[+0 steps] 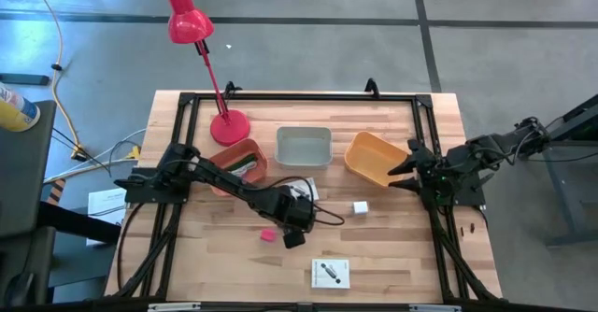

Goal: Pick and place items into bin
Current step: Put the black charger cable into the dark brown bin

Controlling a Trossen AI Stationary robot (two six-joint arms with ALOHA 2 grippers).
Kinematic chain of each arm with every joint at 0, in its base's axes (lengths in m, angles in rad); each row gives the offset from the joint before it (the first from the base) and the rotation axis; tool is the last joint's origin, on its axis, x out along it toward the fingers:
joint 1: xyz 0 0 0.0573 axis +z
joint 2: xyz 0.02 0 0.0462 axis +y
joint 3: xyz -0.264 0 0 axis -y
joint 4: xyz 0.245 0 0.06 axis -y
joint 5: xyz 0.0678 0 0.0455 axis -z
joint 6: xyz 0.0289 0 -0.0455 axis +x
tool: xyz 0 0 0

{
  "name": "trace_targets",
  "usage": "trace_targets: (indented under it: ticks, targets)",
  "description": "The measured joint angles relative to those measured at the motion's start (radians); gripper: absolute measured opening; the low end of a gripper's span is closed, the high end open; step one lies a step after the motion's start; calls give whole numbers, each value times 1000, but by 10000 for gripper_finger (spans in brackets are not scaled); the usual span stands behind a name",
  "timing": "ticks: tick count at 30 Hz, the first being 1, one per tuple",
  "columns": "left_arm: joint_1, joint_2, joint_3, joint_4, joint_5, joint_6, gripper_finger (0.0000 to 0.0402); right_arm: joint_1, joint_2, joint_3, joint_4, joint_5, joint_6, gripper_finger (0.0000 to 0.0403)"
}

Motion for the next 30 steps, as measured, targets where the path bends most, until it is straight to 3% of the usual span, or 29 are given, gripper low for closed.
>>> trace_targets:
  ticks: [11,20,26,30]
  targets:
    - [7,43,0,28,8,-24,157,0,0,0,2,15,30,139]
    - [6,38,1,31,24,-13,14,0,0,0,1,14,31,139]
    - [6,35,0,31,27,-17,40,0,0,0,0,14,23,139]
    - [6,34,0,31,27,-17,21,0,0,0,-1,14,16,139]
